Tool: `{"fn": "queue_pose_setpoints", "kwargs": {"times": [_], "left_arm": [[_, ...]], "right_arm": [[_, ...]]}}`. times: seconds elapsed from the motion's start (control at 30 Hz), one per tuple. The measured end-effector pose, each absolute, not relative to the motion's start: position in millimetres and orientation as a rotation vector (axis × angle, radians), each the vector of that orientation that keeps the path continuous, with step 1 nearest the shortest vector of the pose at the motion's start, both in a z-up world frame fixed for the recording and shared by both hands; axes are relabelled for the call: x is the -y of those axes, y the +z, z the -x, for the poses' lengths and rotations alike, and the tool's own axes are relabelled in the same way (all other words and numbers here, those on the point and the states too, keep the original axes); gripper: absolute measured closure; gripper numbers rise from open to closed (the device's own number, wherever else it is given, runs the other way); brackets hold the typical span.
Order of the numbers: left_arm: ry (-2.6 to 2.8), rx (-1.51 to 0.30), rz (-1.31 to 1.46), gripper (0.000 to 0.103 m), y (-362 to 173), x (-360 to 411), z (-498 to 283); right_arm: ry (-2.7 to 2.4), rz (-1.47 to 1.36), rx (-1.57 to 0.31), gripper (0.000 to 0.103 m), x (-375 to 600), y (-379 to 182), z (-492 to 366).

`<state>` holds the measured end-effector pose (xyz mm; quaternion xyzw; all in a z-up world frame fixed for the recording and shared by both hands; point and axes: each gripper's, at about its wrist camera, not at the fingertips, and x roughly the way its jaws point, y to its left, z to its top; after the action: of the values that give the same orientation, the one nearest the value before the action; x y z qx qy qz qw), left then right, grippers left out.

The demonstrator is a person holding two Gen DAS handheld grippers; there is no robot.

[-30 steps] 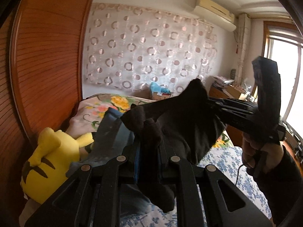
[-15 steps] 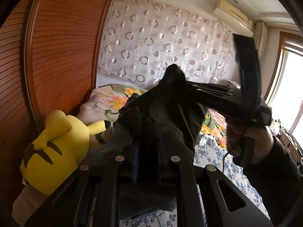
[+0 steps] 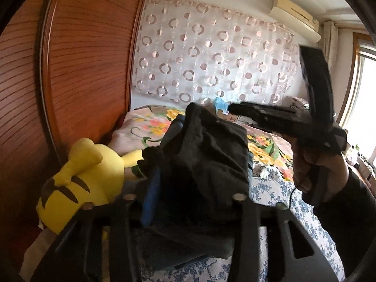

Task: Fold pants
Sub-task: 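Carry the held pants toward the stack of folded jeans and lower them onto it, then open both grippers to release the pants on the clothes stack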

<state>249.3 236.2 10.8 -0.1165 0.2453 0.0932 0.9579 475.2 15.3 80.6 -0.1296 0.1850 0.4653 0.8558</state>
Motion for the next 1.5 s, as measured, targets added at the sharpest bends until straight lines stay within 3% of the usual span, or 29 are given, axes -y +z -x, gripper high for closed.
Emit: {"fn": "queue_pose_setpoints", "kwargs": {"times": [0.67,1.5], "left_arm": [[0.244,-0.637,0.161,0.053,-29,-231,-258],[0.206,-0.597,0.113,0.05,4,-192,-172]], "right_arm": [[0.993,0.206,-0.549,0.068,-9,40,-519],[0.903,0.132,-0.484,0.068,74,56,-349]]}}
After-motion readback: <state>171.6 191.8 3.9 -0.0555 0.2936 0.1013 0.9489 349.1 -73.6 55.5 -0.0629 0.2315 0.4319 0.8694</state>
